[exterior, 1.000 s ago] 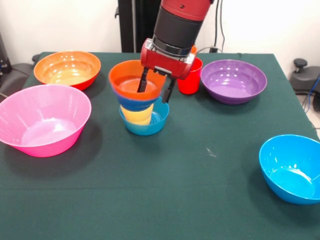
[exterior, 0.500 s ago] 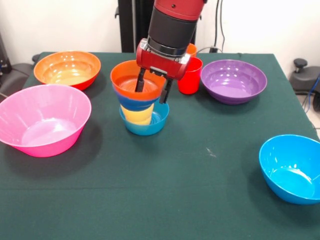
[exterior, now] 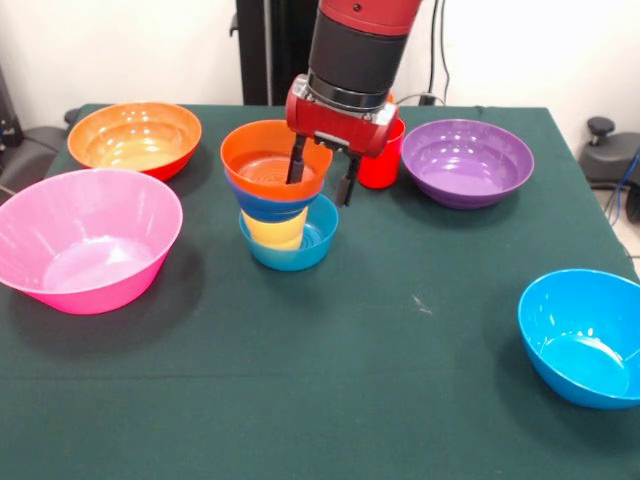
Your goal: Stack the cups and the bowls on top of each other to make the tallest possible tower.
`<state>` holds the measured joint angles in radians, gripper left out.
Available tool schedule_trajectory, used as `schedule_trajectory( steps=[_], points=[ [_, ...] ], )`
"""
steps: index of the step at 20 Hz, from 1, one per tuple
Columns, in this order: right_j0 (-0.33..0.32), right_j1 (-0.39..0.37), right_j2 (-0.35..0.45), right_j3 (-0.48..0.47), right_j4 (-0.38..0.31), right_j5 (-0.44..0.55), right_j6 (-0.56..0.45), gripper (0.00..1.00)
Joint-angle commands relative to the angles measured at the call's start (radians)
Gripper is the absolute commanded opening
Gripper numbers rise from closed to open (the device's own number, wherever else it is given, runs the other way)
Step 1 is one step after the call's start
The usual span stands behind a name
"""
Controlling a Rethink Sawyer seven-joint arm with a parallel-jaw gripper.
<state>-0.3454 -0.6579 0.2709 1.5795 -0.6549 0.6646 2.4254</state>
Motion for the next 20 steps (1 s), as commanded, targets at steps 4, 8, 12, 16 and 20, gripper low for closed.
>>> schedule_trajectory(
  steps=[4,8,12,16,20],
  points=[
    [-0.022,-0.058,0.118,-0.012,0.055,0.193,-0.292,1.0],
    [-0.005,-0.117,0.109,-0.015,0.054,0.255,-0.298,1.0],
    [0.008,-0.153,0.111,-0.028,0.04,0.298,-0.298,1.0],
    [0.032,-0.193,0.107,-0.007,0.021,0.295,-0.254,1.0],
    [0.064,-0.188,0.118,0.071,0.062,0.224,-0.14,1.0]
  ],
)
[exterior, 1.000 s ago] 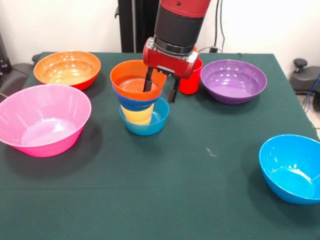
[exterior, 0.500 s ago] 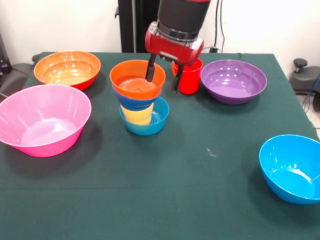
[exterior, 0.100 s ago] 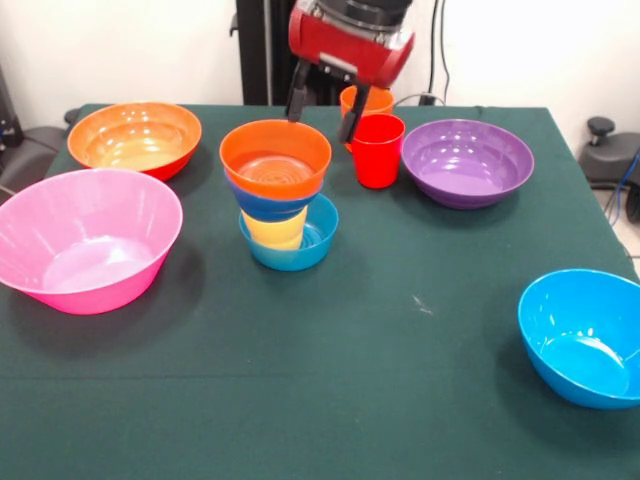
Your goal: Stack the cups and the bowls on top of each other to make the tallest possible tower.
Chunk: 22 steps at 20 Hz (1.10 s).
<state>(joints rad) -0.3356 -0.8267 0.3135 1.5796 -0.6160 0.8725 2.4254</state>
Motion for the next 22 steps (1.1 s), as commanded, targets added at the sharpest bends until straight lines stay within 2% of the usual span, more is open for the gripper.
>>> schedule_trajectory(
  steps=[1,6,10,13,16,18,22],
  points=[
    [0.064,-0.017,0.076,0.091,0.032,-0.006,-0.108,1.0],
    [0.132,-0.011,0.044,0.14,0.058,-0.065,0.024,1.0],
    [0.169,-0.019,0.031,0.197,0.122,-0.124,0.104,1.0],
    [0.221,-0.009,-0.01,0.223,0.135,-0.174,0.173,1.0],
    [0.284,0.056,-0.061,0.229,0.131,-0.267,0.251,1.0],
    [0.35,0.119,-0.122,0.206,0.099,-0.331,0.316,1.0],
    [0.463,0.222,-0.234,0.163,0.086,-0.432,0.4,1.0]
  ],
)
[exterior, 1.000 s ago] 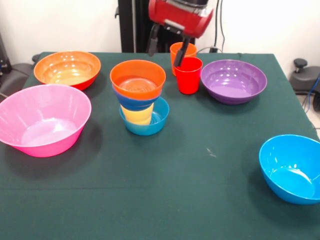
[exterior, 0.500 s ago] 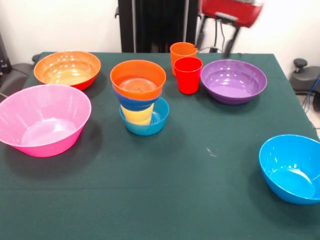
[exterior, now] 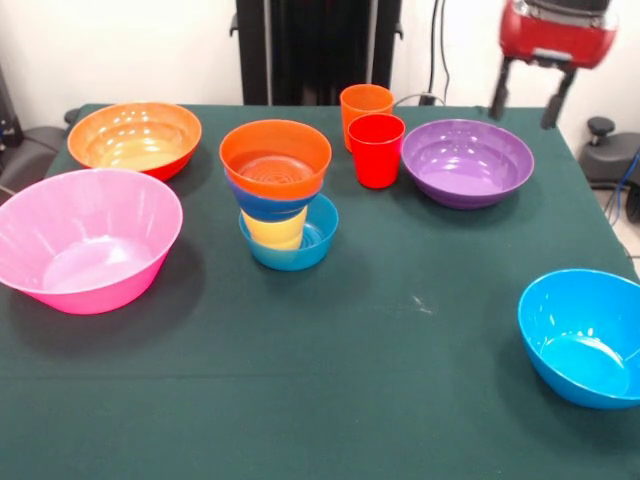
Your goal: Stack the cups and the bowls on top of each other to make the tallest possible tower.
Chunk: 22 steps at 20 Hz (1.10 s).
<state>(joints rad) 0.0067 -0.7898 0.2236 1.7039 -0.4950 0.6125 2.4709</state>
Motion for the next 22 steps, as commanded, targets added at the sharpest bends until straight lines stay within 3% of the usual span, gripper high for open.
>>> schedule_trajectory(
  steps=[1,7,13,22],
  points=[
    [0.139,0.198,-0.164,0.033,-0.033,-0.186,0.36,1.0],
    [0.244,0.289,-0.269,-0.034,0.019,-0.226,0.379,1.0],
    [0.242,0.26,-0.267,-0.029,0.073,-0.176,0.318,1.0],
    [0.244,0.322,-0.276,-0.065,0.108,-0.229,0.275,1.0]
  ],
)
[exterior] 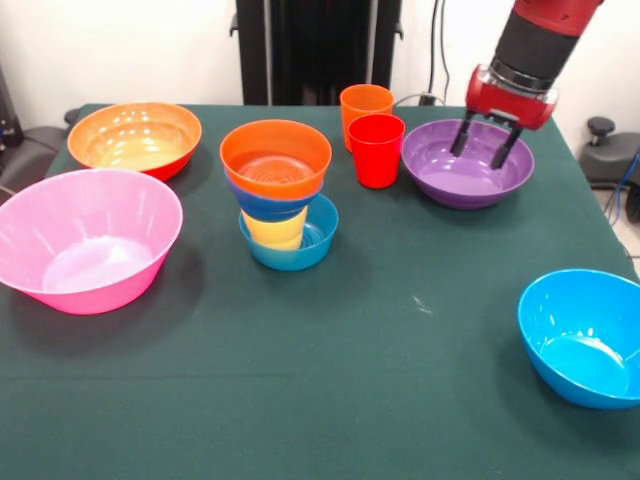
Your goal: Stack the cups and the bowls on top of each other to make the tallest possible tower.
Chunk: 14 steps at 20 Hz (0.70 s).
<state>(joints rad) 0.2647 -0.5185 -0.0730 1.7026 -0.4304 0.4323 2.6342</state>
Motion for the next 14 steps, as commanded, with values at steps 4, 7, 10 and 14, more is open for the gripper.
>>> schedule_trajectory(
  steps=[4,7,10,14],
  points=[
    [-0.021,0.05,0.027,-0.048,0.054,-0.072,0.095,1.0],
    [-0.052,0.031,0.066,-0.018,0.079,-0.074,0.073,1.0],
    [-0.101,0.0,0.13,0.023,0.114,-0.07,0.043,1.0],
    [-0.129,-0.072,0.175,0.067,0.146,-0.031,0.01,1.0]
  ],
)
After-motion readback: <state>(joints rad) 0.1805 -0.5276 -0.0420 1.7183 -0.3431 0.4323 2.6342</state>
